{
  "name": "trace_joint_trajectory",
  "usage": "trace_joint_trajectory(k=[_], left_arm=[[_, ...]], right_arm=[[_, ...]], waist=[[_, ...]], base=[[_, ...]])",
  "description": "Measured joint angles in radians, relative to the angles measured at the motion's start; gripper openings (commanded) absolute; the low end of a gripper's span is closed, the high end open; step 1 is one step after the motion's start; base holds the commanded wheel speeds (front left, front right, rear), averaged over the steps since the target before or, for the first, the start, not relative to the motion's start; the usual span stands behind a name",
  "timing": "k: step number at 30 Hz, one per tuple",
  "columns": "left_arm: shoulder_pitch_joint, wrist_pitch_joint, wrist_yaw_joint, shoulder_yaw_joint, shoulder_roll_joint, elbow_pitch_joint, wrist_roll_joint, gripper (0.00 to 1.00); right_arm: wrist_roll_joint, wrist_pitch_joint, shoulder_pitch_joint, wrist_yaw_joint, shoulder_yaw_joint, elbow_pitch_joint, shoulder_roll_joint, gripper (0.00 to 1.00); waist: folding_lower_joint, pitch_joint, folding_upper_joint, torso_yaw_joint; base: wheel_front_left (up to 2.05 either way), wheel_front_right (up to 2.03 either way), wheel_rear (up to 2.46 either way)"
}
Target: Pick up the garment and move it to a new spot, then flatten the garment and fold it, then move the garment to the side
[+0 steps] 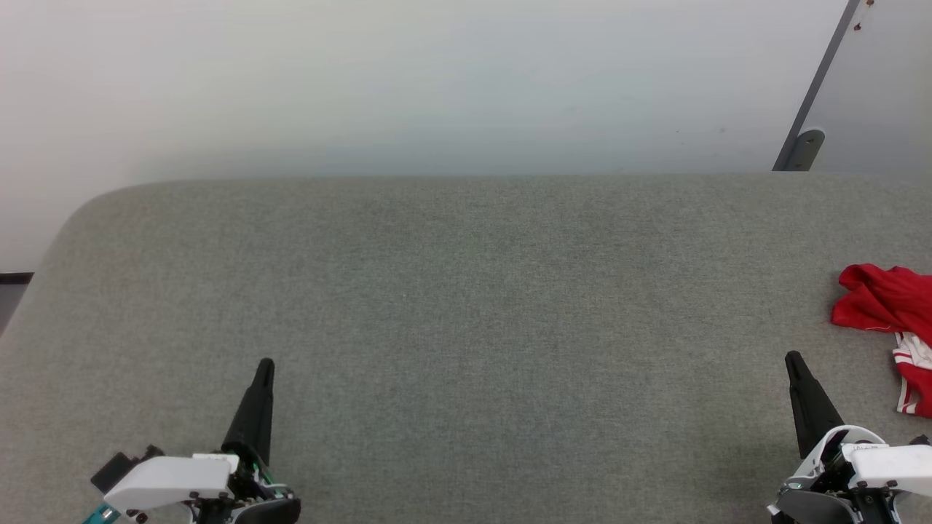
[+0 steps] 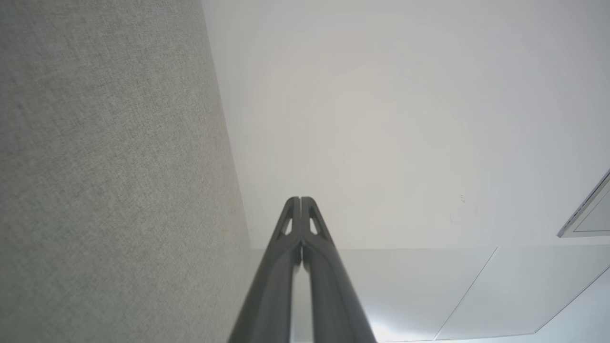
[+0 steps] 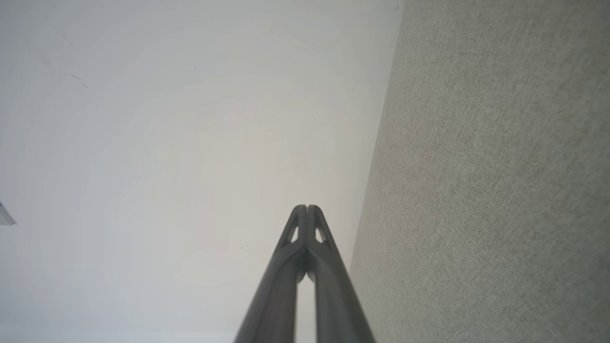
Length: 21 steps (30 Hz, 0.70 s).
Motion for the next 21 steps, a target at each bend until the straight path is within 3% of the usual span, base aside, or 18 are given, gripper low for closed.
trace_joint_trajectory(k=[21], left_arm=[[0.000, 0.000, 0.000, 0.001, -0.001, 0.000, 0.001, 0.00]], right_arm=[[0.000, 0.000, 0.000, 0.000, 0.000, 0.000, 0.000, 0.00]], waist=[[0.0000, 0.000, 0.0000, 0.000]], base=[[0.00, 0.00, 0.00]])
